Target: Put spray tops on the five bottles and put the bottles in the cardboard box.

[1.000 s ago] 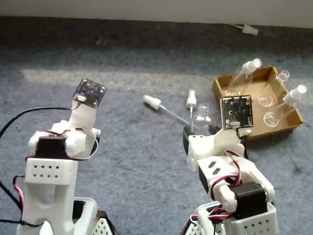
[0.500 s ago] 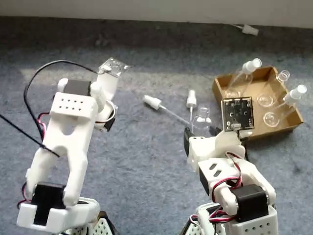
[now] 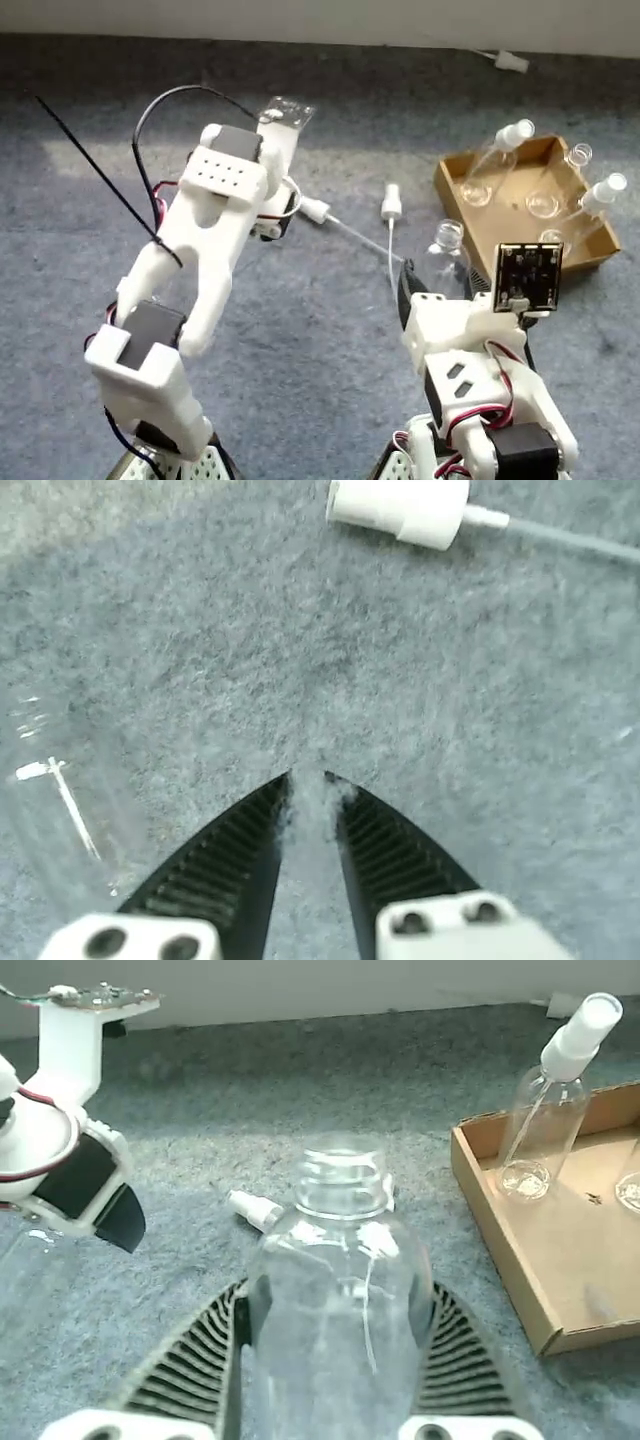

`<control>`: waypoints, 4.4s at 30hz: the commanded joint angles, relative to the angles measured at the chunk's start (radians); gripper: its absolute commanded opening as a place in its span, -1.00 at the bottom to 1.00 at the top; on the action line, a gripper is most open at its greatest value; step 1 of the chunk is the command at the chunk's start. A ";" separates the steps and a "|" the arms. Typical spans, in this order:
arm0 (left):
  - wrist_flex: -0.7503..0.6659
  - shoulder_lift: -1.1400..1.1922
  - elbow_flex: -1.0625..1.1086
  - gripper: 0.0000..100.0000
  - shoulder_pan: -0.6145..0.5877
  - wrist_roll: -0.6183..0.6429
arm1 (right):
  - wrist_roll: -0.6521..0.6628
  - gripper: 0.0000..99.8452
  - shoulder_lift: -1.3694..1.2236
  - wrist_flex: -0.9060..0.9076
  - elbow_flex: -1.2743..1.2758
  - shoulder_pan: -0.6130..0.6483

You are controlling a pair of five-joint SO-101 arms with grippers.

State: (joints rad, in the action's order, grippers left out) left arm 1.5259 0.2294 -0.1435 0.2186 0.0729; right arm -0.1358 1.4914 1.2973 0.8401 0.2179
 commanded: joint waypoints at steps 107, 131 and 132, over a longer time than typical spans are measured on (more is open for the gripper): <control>0.229 -0.341 -0.470 -0.99 0.024 0.238 | 0.107 -0.82 0.348 -0.120 0.113 -0.013; -0.321 -0.921 0.240 -0.99 0.174 0.238 | 0.114 -0.82 0.348 -0.621 0.650 0.225; -0.356 -0.955 0.277 -0.99 0.174 0.238 | 0.114 -0.82 0.348 -0.621 0.654 0.254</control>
State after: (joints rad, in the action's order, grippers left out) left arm 1.3080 -0.5838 0.0330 0.3721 0.3199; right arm -0.0330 1.8274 0.7081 1.4998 0.3759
